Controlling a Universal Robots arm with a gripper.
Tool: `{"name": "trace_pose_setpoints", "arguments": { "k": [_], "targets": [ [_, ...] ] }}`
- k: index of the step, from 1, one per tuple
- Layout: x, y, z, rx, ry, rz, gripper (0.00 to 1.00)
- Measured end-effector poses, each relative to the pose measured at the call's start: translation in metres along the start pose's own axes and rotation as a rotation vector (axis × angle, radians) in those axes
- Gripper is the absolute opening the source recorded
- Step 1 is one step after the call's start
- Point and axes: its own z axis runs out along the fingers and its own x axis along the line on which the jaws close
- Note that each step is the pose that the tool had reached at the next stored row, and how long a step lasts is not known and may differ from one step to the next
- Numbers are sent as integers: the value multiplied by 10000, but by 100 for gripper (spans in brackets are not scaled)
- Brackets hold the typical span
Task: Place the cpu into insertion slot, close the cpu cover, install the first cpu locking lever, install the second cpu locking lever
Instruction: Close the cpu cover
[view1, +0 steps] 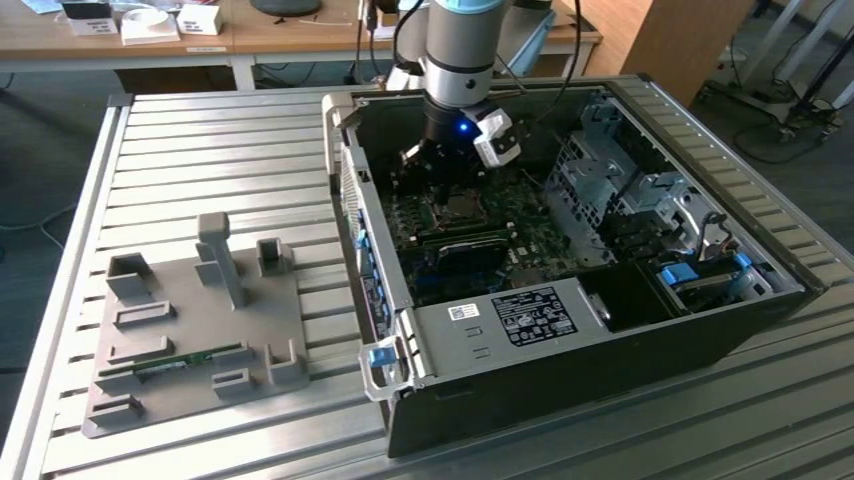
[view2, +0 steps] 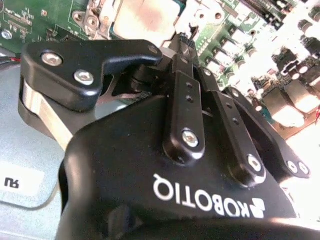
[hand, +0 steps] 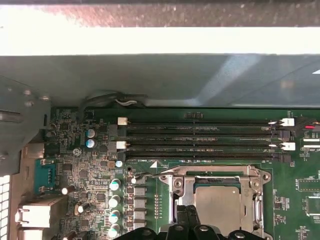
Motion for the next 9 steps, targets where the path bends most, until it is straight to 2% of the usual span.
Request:
{"name": "trace_pose_setpoints", "arguments": {
  "k": [3,9],
  "targets": [
    [-25,0,2,4,4,0,11],
    [-171,0,15,2,2,1,11]
  ]
}}
